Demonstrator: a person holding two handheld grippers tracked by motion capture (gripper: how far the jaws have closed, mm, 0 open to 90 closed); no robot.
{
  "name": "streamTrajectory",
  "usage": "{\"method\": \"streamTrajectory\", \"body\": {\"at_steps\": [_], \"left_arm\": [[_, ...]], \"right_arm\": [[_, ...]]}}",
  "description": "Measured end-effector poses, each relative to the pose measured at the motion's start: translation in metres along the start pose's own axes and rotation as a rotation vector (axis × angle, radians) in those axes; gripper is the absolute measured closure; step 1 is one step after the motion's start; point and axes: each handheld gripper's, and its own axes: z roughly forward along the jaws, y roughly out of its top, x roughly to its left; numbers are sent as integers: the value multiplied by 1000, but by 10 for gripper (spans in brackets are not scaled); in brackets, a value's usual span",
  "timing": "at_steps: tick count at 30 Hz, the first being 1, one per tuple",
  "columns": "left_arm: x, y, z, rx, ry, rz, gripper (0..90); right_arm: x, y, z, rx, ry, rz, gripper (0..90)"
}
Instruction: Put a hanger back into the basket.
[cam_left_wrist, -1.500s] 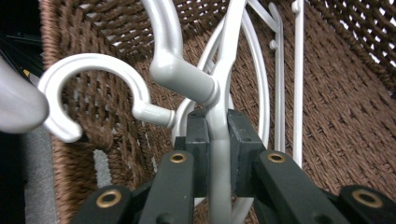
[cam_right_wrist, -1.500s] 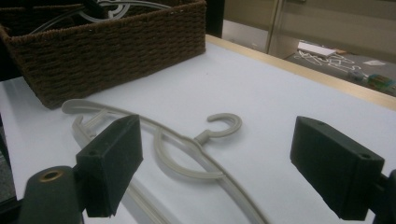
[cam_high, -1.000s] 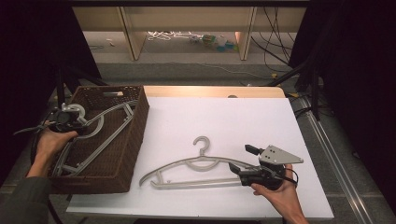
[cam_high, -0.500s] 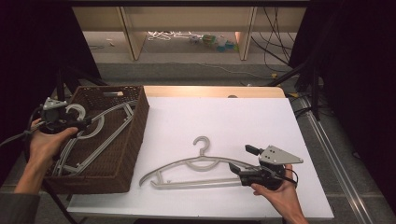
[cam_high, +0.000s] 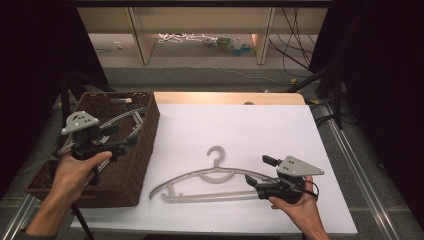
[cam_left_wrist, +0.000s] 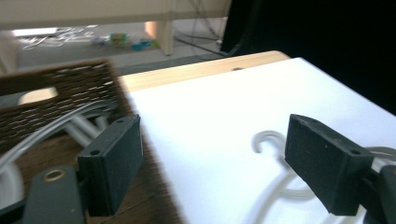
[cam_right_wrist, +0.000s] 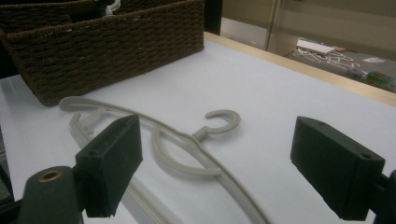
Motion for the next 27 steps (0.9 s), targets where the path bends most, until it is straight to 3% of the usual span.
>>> {"method": "streamTrajectory", "body": {"at_steps": [1, 2, 3, 5, 7, 8, 10, 11, 12, 13, 14, 17, 19, 22, 25, 27], "left_arm": [[-4, 0, 1, -2, -14, 22, 188], [-12, -3, 2, 5, -3, 4, 187], [-12, -3, 2, 5, -3, 4, 185], [-25, -8, 9, -15, -41, 42, 184], [-28, -10, 10, -5, -44, 62, 183], [-33, -13, 11, -8, -50, 54, 181], [-39, -18, 15, -2, -67, 77, 180], [-44, -22, 16, -6, -72, 62, 178], [-51, -28, 19, -4, -86, 90, 178], [-51, -28, 19, -4, -86, 90, 175], [-58, -32, 20, -11, -88, 64, 172], [-72, -45, 23, -29, -106, 93, 168], [-76, -49, 23, -27, -113, 94, 160], [-85, -63, 28, -56, -113, 153, 160], [-89, -71, 29, -57, -121, 138, 160], [-90, -81, 31, -84, -122, 156, 160]], "right_arm": [[0, 0, 0, 2, 3, 2, 175], [0, 0, 0, 2, 8, 0, 175], [0, 0, 0, 2, 8, 0, 175], [0, 0, 0, 4, 15, 1, 175], [0, 0, 0, 4, 13, 0, 175], [0, -1, 1, 0, 12, 1, 175], [0, -1, 2, -5, 12, 5, 175], [0, -1, 1, 6, 10, -1, 175], [0, -2, 3, -5, 19, 5, 175], [0, -2, 3, -5, 19, 5, 175], [0, -2, 3, 3, 17, 4, 175], [-1, -3, 4, 10, 28, 4, 173], [-1, -3, 4, 6, 19, 2, 171], [-2, -4, 3, 1, 15, 14, 163], [-2, -4, 3, -11, 16, 6, 162], [-1, -4, 3, -3, 22, -6, 162]]}}
